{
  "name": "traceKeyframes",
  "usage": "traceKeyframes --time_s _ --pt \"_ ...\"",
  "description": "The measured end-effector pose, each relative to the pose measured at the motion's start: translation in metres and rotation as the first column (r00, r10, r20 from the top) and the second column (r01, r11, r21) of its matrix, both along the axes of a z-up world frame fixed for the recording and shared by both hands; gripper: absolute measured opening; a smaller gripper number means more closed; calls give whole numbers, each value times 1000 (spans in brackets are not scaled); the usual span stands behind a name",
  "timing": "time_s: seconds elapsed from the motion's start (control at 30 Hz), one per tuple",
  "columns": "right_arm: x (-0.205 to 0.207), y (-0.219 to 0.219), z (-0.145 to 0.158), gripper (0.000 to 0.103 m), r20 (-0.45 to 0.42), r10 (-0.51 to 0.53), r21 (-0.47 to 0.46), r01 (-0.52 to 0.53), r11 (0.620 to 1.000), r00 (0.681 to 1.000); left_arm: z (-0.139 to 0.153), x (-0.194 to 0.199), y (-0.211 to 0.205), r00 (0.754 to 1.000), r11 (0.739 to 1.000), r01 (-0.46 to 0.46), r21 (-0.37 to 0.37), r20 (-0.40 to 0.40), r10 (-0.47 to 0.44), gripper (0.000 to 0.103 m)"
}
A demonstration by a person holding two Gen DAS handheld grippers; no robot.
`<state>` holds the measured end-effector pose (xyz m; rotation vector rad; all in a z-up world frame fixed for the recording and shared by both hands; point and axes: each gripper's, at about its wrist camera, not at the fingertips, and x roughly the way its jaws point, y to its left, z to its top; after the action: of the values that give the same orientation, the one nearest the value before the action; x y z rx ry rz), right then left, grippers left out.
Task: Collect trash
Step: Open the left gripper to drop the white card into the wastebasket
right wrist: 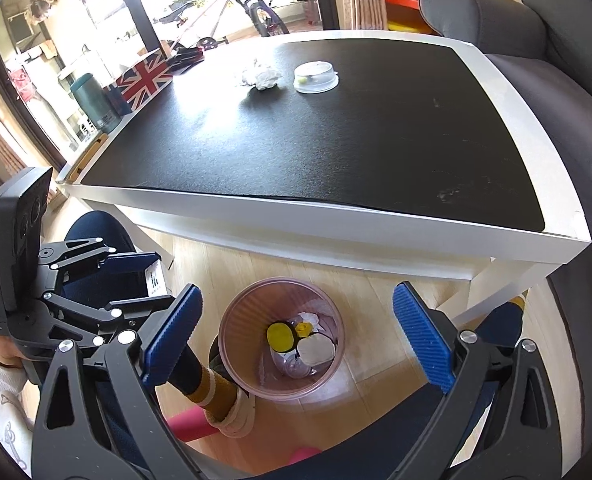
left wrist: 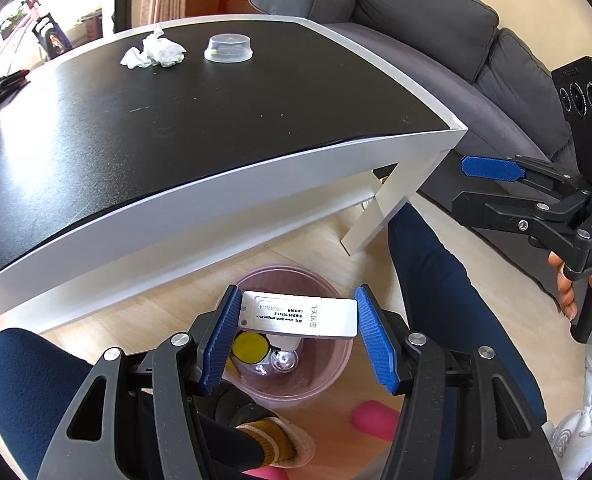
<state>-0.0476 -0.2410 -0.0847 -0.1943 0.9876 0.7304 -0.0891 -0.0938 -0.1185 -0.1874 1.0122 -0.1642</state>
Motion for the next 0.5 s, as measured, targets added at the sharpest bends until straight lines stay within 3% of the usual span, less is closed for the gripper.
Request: traceKeyframes --time_s 0.03,0.07,0.1,0.23,0.5 --pt "-1 0 0 96 0 -2 0 2 1000 1000 1 0 0 1000 1000 0 0 0 0 68" --pt "-1 0 0 96 1 -3 0 3 1000 1000 2 0 0 1000 1000 -2 -1 9 2 85" --pt "-1 0 1 96 2 -3 -1 3 1000 1000 4 -1 0 1000 1000 -4 -1 23 4 90" --pt "-3 1 0 97 0 2 0 -2 1000 1000 8 -2 2 999 1000 -18 2 30 18 95" --pt "-4 6 -2 98 -7 10 -3 -10 1000 1000 14 -6 8 998 999 -44 7 36 44 95"
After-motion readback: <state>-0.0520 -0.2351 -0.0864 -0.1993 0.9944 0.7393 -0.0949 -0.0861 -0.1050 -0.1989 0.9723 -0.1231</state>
